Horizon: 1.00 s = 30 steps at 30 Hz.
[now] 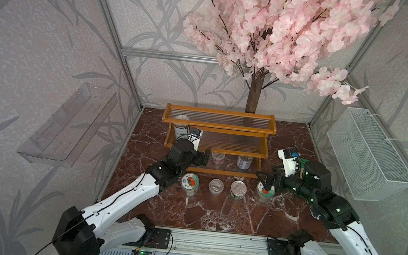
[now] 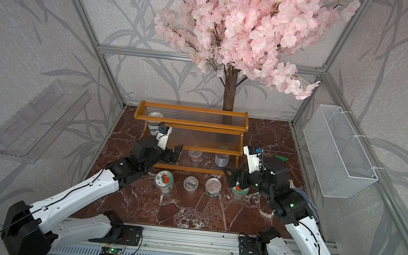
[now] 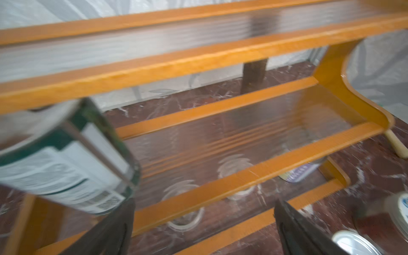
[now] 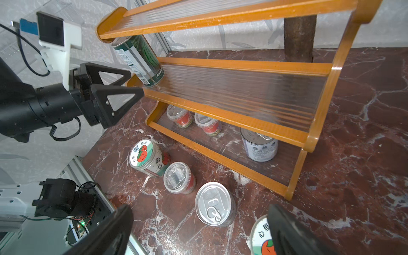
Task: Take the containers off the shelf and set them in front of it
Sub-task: 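Place the container at the center of the board, then pick up a container from the shelf.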
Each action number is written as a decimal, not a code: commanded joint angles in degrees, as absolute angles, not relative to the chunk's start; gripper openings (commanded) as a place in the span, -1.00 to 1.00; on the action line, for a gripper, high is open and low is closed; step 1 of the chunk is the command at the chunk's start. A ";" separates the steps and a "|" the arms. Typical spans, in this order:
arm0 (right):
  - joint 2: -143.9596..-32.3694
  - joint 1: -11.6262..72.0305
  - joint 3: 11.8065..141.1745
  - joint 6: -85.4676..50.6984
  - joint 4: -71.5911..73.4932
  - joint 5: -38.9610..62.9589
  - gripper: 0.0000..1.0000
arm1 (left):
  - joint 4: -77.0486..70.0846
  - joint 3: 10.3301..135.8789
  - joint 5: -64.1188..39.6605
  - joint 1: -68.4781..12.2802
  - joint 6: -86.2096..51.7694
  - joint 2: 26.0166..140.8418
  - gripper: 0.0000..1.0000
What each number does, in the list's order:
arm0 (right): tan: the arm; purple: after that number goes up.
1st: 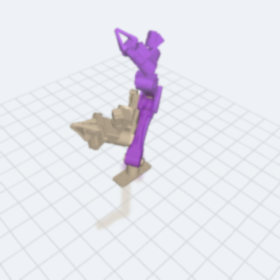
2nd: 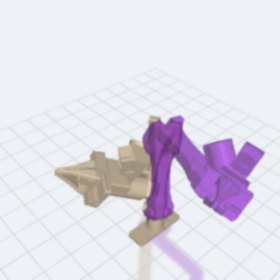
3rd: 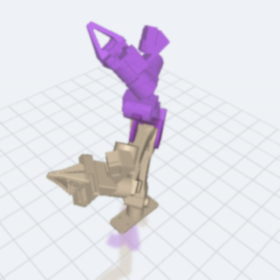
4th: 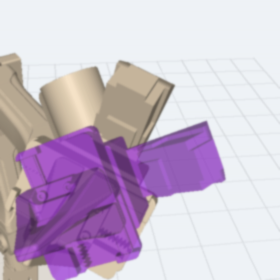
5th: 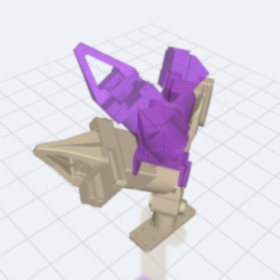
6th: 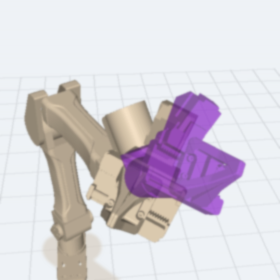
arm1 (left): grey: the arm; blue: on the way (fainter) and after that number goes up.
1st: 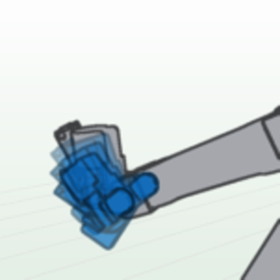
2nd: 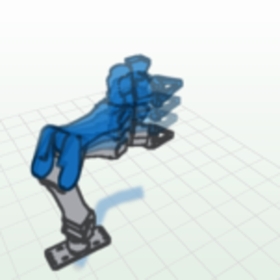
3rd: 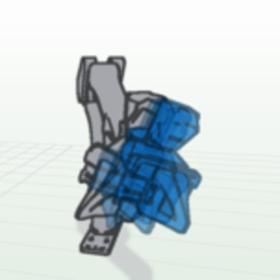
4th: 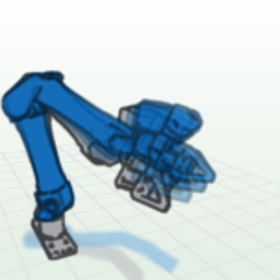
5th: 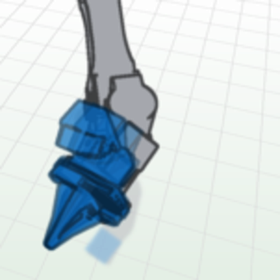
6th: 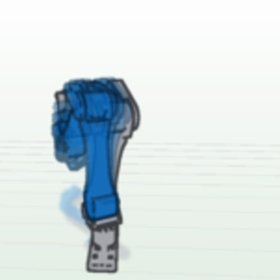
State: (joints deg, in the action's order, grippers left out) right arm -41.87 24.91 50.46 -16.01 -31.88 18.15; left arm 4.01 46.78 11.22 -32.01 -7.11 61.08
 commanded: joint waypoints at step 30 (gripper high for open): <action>-39.55 24.83 48.69 -16.25 -29.00 18.48 0.98 | -10.14 49.60 2.60 -13.76 -4.09 69.56 1.00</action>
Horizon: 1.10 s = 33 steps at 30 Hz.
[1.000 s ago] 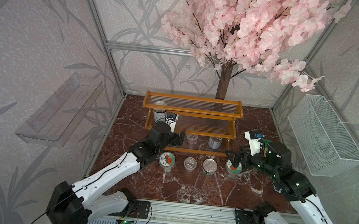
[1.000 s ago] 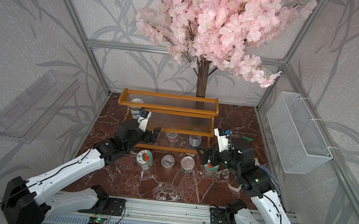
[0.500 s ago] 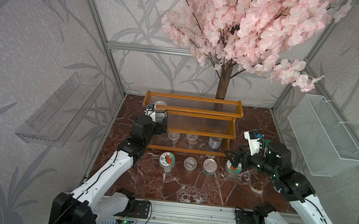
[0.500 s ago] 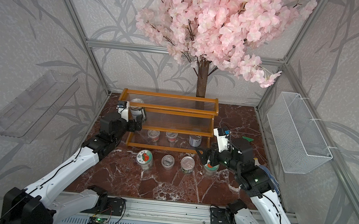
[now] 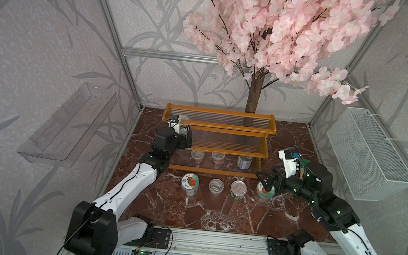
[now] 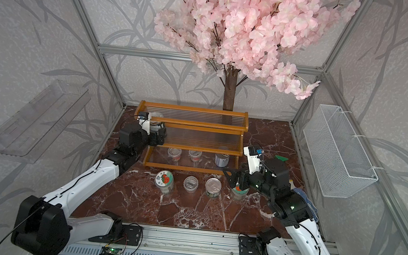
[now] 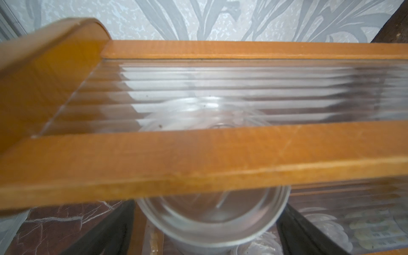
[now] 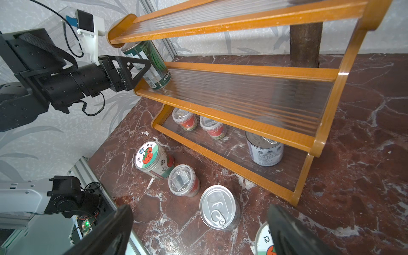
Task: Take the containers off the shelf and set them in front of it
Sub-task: 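Pick up a container from the shelf.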
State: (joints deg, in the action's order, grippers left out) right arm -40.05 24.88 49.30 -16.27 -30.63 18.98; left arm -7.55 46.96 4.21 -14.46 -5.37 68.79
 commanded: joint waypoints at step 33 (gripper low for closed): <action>-40.87 24.81 47.99 -17.01 -26.50 18.19 0.98 | -12.09 48.21 -5.37 -11.44 -3.83 69.55 0.44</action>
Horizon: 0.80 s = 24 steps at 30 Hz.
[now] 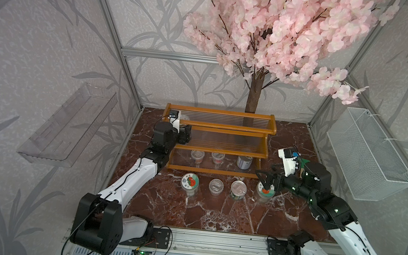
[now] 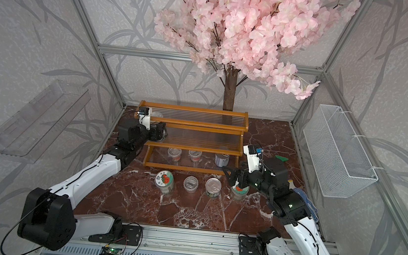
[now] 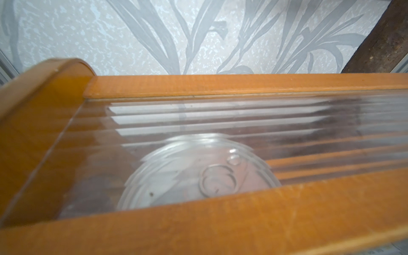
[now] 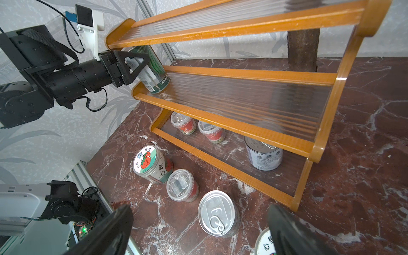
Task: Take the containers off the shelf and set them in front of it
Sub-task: 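Pick up a container from the shelf.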
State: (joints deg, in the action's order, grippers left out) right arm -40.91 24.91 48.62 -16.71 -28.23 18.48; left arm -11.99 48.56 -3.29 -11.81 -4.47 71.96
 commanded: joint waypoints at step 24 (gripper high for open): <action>-42.49 24.87 47.47 -17.63 -25.09 20.02 0.98 | 7.54 47.62 -5.39 -22.40 -4.61 54.65 0.42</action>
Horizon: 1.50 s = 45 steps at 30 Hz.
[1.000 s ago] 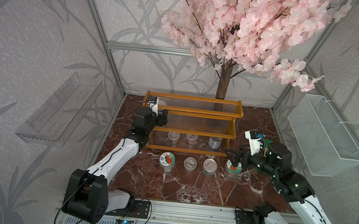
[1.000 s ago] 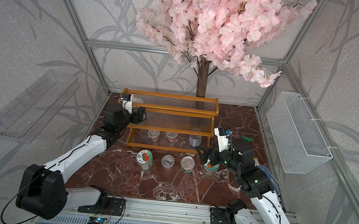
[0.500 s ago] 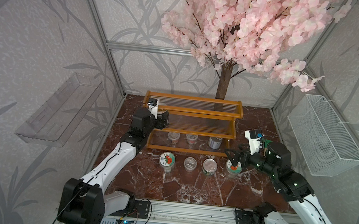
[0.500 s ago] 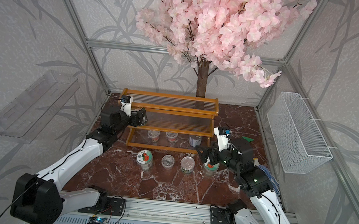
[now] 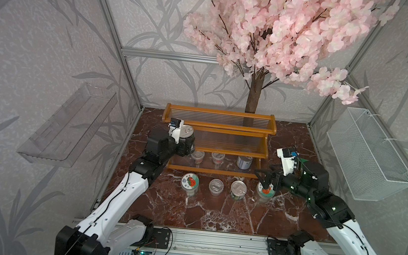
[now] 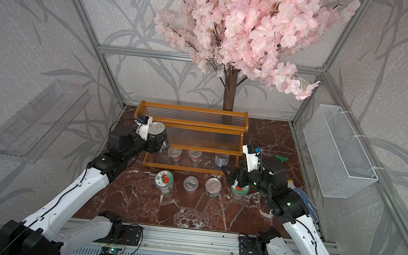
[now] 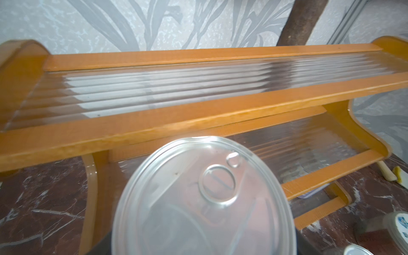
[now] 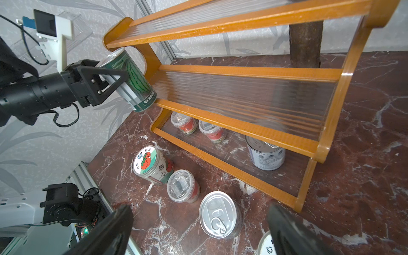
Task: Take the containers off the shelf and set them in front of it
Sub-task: 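Pick up a container from the shelf, then place the container at the center of the board.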
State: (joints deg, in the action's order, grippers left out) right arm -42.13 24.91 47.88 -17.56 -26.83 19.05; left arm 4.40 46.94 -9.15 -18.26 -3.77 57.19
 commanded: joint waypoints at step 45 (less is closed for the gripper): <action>-45.04 24.83 47.46 -12.57 -26.07 25.51 0.98 | 39.59 26.40 33.36 -78.13 -59.94 44.83 0.41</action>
State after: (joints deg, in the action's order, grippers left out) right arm -45.12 24.88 47.81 -13.02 -27.16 23.99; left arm 41.45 28.60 31.99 -77.95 -58.33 45.93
